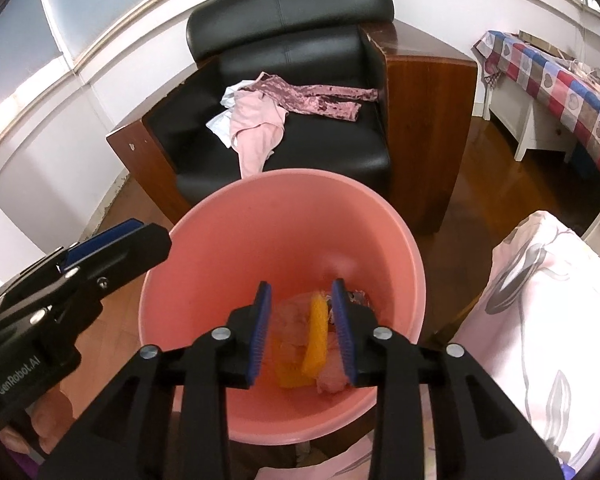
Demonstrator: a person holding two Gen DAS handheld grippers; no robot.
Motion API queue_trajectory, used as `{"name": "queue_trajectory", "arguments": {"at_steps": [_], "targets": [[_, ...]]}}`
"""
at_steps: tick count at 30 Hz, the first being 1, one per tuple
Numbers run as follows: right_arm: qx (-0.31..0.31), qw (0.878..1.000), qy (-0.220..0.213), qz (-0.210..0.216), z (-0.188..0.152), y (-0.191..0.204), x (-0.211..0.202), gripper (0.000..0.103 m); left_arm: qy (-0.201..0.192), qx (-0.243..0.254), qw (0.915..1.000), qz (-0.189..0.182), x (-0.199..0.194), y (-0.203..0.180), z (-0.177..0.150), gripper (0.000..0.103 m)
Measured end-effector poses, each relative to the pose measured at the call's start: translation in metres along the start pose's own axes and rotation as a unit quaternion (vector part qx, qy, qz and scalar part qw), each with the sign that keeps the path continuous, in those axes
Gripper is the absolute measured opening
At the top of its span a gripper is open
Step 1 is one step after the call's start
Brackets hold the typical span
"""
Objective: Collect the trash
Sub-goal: 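Move both open tools back over the trash on the table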
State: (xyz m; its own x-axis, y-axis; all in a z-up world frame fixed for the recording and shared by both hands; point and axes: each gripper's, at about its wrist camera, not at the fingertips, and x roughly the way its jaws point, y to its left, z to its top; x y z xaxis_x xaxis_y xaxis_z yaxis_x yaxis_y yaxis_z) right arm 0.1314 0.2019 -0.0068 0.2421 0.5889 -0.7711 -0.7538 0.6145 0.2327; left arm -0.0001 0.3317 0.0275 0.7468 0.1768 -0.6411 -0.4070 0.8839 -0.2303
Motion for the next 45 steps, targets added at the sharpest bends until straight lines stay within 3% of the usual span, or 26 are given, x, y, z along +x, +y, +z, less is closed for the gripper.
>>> {"name": "queue_trajectory", "arguments": {"at_steps": [11, 21, 33, 45], "targets": [[-0.005, 1.0, -0.029, -0.005, -0.012, 0.002, -0.036, 0.032, -0.013, 0.006, 0.9999, -0.003, -0.026, -0.01, -0.002, 0.037], [-0.002, 0.998, -0.066, -0.006, -0.046, 0.002, -0.089, 0.032, -0.012, 0.022, 0.9994, -0.024, -0.051, -0.042, -0.017, 0.037], [0.026, 0.996, -0.073, -0.052, -0.123, -0.03, -0.15, 0.032, 0.003, 0.06, 0.9953, -0.076, -0.072, -0.106, -0.055, 0.037], [0.088, 0.984, -0.076, -0.136, -0.201, -0.102, -0.203, 0.032, 0.036, 0.112, 0.9857, -0.121, -0.067, -0.174, -0.094, 0.031]]}}
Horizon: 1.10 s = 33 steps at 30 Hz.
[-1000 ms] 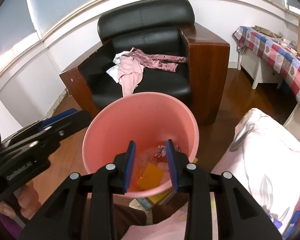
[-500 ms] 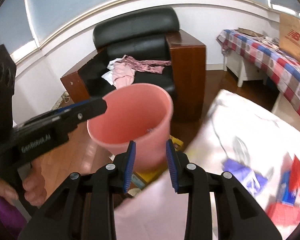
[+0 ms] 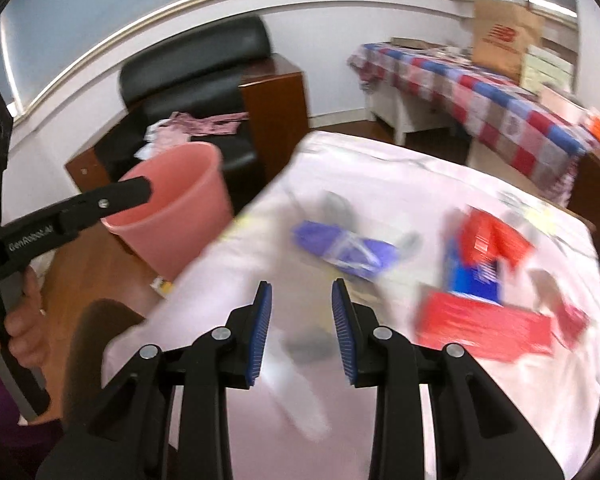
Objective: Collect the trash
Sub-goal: 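Move both open tools back over the trash on the table, then lower the left tool onto the purple bag and close on it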
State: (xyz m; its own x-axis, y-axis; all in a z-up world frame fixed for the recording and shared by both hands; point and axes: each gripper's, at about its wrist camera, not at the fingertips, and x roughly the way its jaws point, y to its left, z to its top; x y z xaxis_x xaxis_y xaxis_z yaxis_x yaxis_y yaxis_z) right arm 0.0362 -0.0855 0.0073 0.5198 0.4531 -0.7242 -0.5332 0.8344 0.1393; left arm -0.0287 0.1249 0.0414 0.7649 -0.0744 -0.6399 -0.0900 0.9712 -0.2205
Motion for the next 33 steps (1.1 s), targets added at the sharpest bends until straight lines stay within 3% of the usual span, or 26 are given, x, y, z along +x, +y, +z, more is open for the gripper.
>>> {"name": "queue_trajectory", "arguments": {"at_steps": [8, 12, 15, 19, 26, 30, 33], "targets": [[0.063, 0.997, -0.006, -0.05, -0.035, -0.073, -0.022, 0.032, 0.053, -0.005, 0.9983, -0.022, 0.04, -0.029, -0.015, 0.021], [0.094, 0.994, -0.015, -0.058, -0.046, -0.102, -0.032, 0.032, 0.071, -0.008, 0.9969, -0.033, 0.056, -0.041, -0.015, 0.021], [0.111, 0.992, -0.018, -0.063, -0.052, -0.119, -0.035, 0.032, 0.08, -0.006, 0.9963, -0.032, 0.068, -0.051, -0.012, 0.023], [0.127, 0.99, -0.019, -0.06, -0.058, -0.13, -0.036, 0.032, 0.097, 0.004, 0.9946, -0.037, 0.087, -0.068, -0.013, 0.035], [0.143, 0.988, -0.014, -0.054, -0.063, -0.147, -0.033, 0.032, 0.097, 0.061, 0.9933, -0.018, 0.115, -0.095, -0.012, 0.035], [0.153, 0.987, -0.018, -0.052, -0.064, -0.157, -0.034, 0.032, 0.108, 0.052, 0.9927, -0.015, 0.134, -0.087, 0.0, 0.036], [0.159, 0.986, -0.017, -0.051, -0.065, -0.162, -0.032, 0.032, 0.11, 0.074, 0.9911, -0.015, 0.145, -0.087, 0.006, 0.036]]}}
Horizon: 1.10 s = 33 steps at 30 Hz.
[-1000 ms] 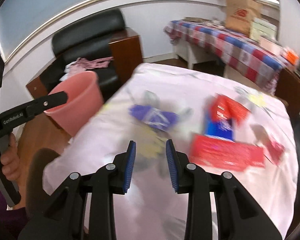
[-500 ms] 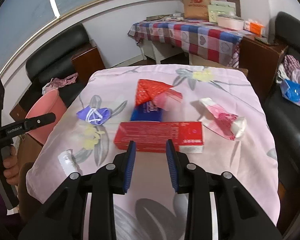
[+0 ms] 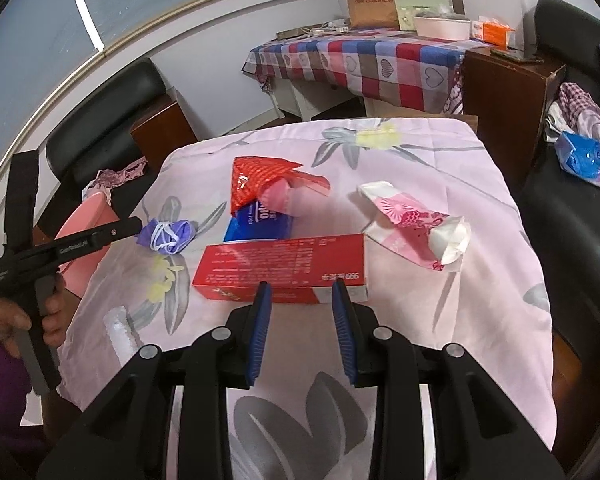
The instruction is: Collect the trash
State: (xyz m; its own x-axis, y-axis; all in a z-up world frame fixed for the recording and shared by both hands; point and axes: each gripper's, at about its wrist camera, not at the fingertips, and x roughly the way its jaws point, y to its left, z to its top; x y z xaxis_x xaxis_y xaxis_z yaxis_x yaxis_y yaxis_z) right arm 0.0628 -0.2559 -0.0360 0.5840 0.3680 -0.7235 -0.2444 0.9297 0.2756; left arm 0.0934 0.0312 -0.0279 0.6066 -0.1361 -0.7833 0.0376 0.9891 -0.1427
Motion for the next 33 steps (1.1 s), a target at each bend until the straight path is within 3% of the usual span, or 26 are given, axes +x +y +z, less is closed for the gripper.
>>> {"name": "queue_trajectory", "arguments": {"at_steps": [7, 10, 12, 13, 14, 20, 33], "targets": [[0.01, 1.0, 0.01, -0.002, -0.001, -0.008, 0.007, 0.032, 0.013, 0.077, 0.9969, -0.011, 0.021, -0.003, 0.01, 0.036], [0.011, 1.0, 0.011, -0.006, 0.001, -0.01, 0.009, 0.032, 0.019, 0.107, 0.9935, -0.033, 0.028, -0.005, 0.012, 0.036], [0.012, 1.0, 0.01, -0.009, 0.002, -0.01, 0.009, 0.032, 0.017, 0.12, 0.9921, -0.03, 0.03, -0.005, 0.011, 0.032], [0.013, 1.0, 0.01, -0.009, 0.003, -0.011, 0.009, 0.032, 0.016, 0.122, 0.9919, -0.031, 0.029, -0.004, 0.011, 0.022], [0.014, 1.0, 0.009, -0.01, 0.004, -0.012, 0.01, 0.032, 0.016, 0.12, 0.9921, -0.034, 0.029, -0.004, 0.011, 0.015], [0.018, 1.0, 0.005, 0.004, 0.017, -0.007, 0.012, 0.032, 0.011, 0.1, 0.9937, -0.051, 0.018, 0.002, 0.002, 0.004], [0.017, 0.999, 0.002, 0.049, 0.058, 0.023, 0.04, 0.032, -0.055, 0.046, 0.9942, -0.081, -0.044, -0.001, -0.012, 0.002]]}}
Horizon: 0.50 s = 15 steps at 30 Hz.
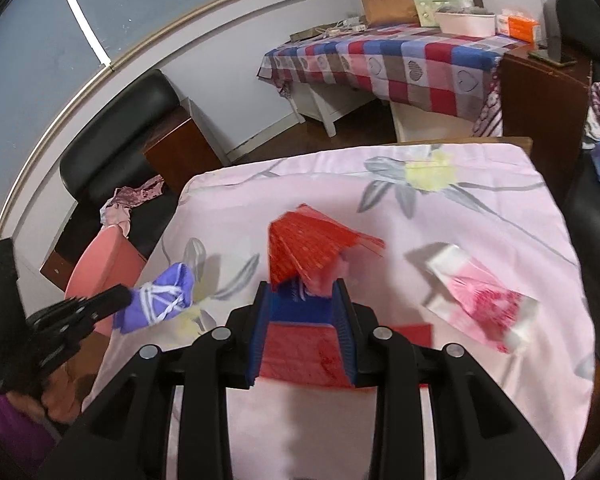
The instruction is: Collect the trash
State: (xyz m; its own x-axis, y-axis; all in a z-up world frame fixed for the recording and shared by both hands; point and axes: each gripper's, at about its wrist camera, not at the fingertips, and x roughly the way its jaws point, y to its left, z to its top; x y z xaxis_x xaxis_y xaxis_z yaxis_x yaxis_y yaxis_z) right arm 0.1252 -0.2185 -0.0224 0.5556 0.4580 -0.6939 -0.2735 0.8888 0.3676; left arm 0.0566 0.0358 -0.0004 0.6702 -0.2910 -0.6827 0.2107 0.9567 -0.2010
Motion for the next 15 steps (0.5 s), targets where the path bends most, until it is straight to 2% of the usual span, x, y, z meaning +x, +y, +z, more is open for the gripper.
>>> {"name": "queue_trajectory", "arguments": {"at_steps": [8, 10, 11, 15], "targets": [[0.006, 0.999, 0.001, -0.046, 0.009, 0.005, 0.023, 0.032, -0.013, -0.014, 0.9998, 0.002, -0.022, 0.004, -0.002, 0.002], [0.008, 0.999, -0.001, -0.049, 0.01, 0.004, 0.026, 0.022, -0.015, -0.018, 0.9997, 0.002, -0.025, 0.007, -0.003, 0.002], [0.009, 0.999, -0.003, -0.05, 0.01, 0.004, 0.027, 0.012, -0.017, -0.02, 0.9997, 0.004, -0.026, 0.009, -0.003, 0.002], [0.007, 0.999, -0.009, -0.047, 0.011, 0.005, 0.027, 0.011, -0.02, -0.027, 0.9994, 0.004, -0.03, 0.015, -0.005, 0.002]]}}
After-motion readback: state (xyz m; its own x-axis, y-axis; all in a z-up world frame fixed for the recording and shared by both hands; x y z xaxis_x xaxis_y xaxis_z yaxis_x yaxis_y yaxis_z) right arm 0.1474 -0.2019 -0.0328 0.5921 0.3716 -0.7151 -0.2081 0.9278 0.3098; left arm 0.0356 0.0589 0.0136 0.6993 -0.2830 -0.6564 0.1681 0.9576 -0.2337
